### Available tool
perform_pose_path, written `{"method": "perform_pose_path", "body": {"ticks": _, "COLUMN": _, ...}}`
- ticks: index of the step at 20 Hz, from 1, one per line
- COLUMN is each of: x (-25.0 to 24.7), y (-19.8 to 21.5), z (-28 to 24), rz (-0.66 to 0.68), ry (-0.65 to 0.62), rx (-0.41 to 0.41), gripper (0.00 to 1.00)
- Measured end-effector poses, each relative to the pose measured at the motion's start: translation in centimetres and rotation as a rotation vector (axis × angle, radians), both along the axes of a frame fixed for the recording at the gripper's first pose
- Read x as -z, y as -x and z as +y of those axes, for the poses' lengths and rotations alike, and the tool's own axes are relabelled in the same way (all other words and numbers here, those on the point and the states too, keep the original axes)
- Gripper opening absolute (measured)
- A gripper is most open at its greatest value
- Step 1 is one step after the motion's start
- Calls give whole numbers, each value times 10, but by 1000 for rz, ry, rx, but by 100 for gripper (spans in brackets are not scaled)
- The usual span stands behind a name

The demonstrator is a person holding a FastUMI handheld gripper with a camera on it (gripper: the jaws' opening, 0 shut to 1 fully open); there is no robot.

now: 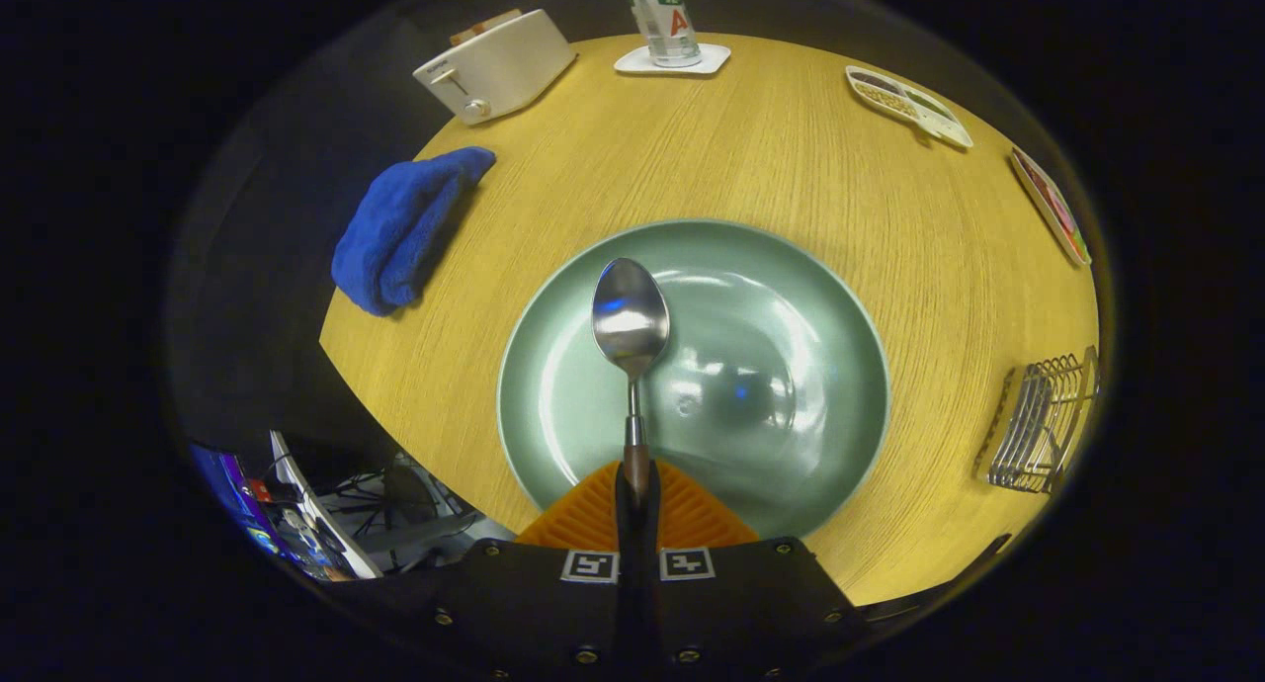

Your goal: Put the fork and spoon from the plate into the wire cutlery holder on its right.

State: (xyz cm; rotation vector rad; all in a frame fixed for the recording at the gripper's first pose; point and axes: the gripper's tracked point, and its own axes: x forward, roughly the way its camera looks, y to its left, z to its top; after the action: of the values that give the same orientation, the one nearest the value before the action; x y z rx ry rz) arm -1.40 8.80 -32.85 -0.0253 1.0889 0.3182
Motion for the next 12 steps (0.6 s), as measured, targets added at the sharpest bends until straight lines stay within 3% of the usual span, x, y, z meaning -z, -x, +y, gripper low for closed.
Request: {"method": "perform_pose_path", "body": {"ticks": 12, "x": -40, "y": -4, "z": -80, "rz": -83, "ry": -121, "rx": 338, "gripper": 1}}
